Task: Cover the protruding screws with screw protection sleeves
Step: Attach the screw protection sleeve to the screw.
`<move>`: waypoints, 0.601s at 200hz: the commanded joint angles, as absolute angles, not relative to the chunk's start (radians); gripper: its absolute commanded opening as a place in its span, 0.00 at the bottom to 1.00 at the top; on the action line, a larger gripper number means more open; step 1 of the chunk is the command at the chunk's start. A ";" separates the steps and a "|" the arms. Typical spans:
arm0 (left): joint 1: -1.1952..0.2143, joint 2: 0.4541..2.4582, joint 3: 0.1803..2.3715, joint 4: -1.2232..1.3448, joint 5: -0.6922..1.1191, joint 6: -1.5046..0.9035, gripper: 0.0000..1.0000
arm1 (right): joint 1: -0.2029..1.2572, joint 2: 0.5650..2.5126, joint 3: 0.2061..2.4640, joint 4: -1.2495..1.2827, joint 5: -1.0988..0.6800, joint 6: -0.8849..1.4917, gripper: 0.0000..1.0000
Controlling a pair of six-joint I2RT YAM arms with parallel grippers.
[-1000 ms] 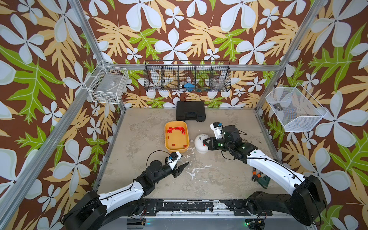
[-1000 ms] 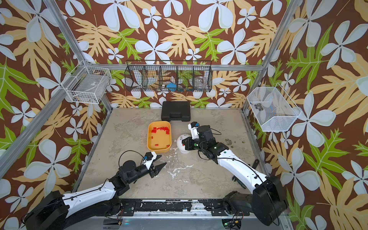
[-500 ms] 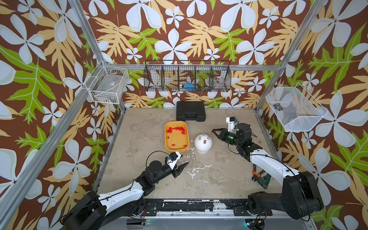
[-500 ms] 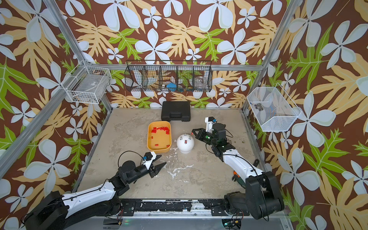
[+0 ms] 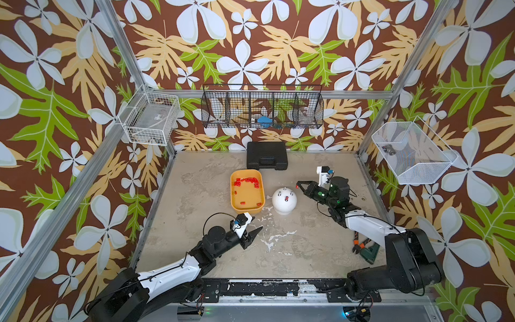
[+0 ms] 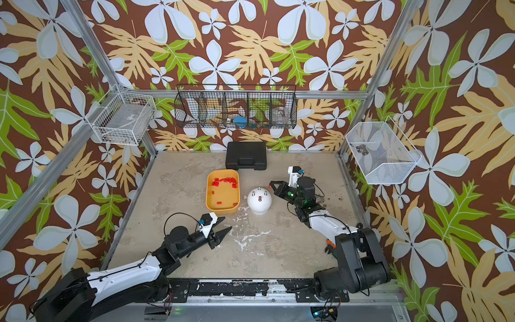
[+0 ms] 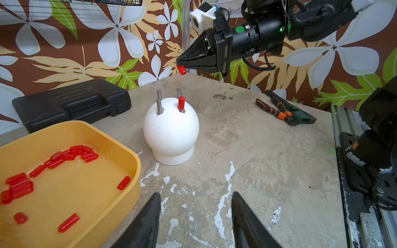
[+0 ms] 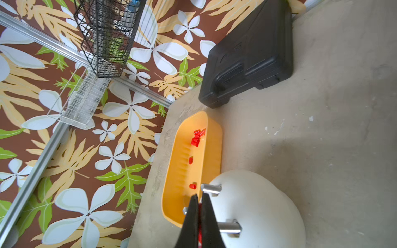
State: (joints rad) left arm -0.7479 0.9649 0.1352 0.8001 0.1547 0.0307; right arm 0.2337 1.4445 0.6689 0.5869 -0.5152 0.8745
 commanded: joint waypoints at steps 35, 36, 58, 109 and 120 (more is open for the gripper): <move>-0.746 1.030 0.172 0.956 0.091 0.073 0.53 | 0.232 1.491 0.608 0.942 -0.481 0.876 0.00; -0.746 1.033 0.173 0.961 0.090 0.072 0.53 | 0.232 1.492 0.607 0.945 -0.481 0.877 0.00; -0.747 1.101 0.164 1.061 0.100 0.064 0.53 | 0.232 1.520 0.603 0.973 -0.474 0.873 0.00; -0.747 1.155 0.176 1.092 0.140 0.040 0.53 | 0.236 1.554 0.595 0.999 -0.511 0.839 0.00; -0.746 1.154 0.176 1.090 0.135 0.043 0.53 | 0.238 1.560 0.593 0.999 -0.506 0.825 0.00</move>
